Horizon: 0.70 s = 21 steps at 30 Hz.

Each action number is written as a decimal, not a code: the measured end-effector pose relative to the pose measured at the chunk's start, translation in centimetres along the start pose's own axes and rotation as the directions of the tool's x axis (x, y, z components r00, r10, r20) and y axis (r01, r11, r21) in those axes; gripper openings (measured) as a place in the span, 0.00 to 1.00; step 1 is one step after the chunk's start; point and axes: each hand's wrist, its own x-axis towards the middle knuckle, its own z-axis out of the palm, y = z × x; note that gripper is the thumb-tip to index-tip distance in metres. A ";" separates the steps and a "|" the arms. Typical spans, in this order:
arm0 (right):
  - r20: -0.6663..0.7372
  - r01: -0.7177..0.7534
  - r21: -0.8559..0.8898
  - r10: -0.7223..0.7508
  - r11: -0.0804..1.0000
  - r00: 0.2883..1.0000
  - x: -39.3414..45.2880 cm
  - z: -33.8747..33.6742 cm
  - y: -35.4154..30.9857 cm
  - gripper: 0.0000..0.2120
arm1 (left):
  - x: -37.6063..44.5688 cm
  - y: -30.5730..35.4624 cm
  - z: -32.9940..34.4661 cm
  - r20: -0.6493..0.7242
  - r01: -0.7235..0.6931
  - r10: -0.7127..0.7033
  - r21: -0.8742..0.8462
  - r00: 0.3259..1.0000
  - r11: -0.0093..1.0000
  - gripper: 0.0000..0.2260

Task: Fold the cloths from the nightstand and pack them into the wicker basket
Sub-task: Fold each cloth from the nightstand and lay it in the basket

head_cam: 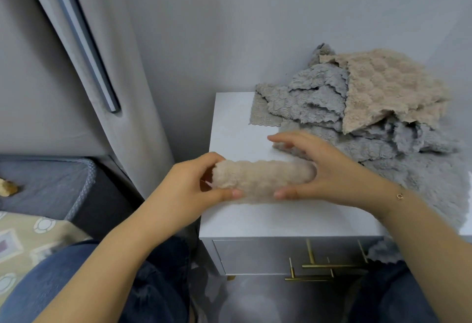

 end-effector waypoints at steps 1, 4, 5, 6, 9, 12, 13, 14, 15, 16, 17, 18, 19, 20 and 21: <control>0.036 -0.004 -0.008 0.004 1.000 0.999 -0.6 -0.2 -0.3 0.43 | 0.0 0.5 0.4 0.016 -0.055 0.055 0.006 0.998 0.998 0.13; 0.128 -0.070 0.042 0.064 0.997 0.990 -1.9 -0.4 -1.0 0.40 | 0.3 1.6 1.1 0.045 -0.137 0.139 -0.042 0.989 0.990 0.16; 0.150 -0.089 0.066 0.078 0.994 0.986 -2.4 -0.5 -1.1 0.36 | 0.6 1.9 1.3 0.055 -0.148 0.152 -0.065 0.987 0.987 0.17; 0.156 -0.096 0.095 0.080 0.991 0.984 -2.9 -0.6 -1.3 0.31 | 0.8 2.2 1.4 0.063 -0.153 0.159 -0.091 0.985 0.984 0.18; 0.103 -0.129 0.216 0.109 0.968 0.989 -4.7 -1.4 -1.5 0.22 | 1.5 3.3 2.4 0.085 -0.149 0.171 -0.220 0.982 0.964 0.17; 0.009 -0.143 0.324 0.148 0.935 0.989 -6.8 -2.1 -1.6 0.14 | 2.1 4.6 3.6 0.107 -0.133 0.177 -0.328 0.978 0.935 0.16; -0.032 -0.142 0.341 0.162 0.929 0.986 -7.8 -2.3 -1.6 0.13 | 2.2 5.2 4.3 0.119 -0.119 0.173 -0.367 0.978 0.923 0.16; -0.072 -0.139 0.355 0.176 0.924 0.982 -8.7 -2.4 -1.5 0.13 | 2.4 5.7 4.9 0.131 -0.097 0.162 -0.404 0.978 0.910 0.16; -0.107 -0.150 0.375 0.203 0.915 0.973 -9.3 -2.3 -1.5 0.14 | 2.5 6.0 5.4 0.129 -0.074 0.143 -0.433 0.981 0.898 0.16; -0.152 -0.158 0.400 0.235 0.903 0.960 -9.9 -2.1 -1.4 0.15 | 2.5 6.3 5.8 0.118 -0.060 0.127 -0.457 0.985 0.887 0.16; -0.219 -0.163 0.428 0.277 0.889 0.936 -11.4 -2.3 -1.5 0.16 | 2.5 7.1 6.6 0.119 -0.061 0.131 -0.465 0.984 0.883 0.15; -0.265 -0.159 0.454 0.304 0.876 0.915 -12.3 -2.2 -1.6 0.16 | 2.5 7.5 7.2 0.112 -0.057 0.122 -0.467 0.986 0.883 0.13; -0.299 -0.157 0.487 0.332 0.859 0.895 -13.3 -2.2 -1.7 0.16 | 2.3 7.9 7.8 0.107 -0.055 0.118 -0.469 0.987 0.881 0.11; -0.344 -0.147 0.519 0.363 0.842 0.866 -14.8 -2.4 -2.0 0.16 | 1.9 8.8 8.6 0.118 -0.056 0.127 -0.474 0.985 0.878 0.09; -0.374 -0.136 0.558 0.394 0.819 0.840 -15.8 -2.4 -2.4 0.16 | 1.5 9.3 9.2 0.130 -0.056 0.133 -0.475 0.983 0.878 0.08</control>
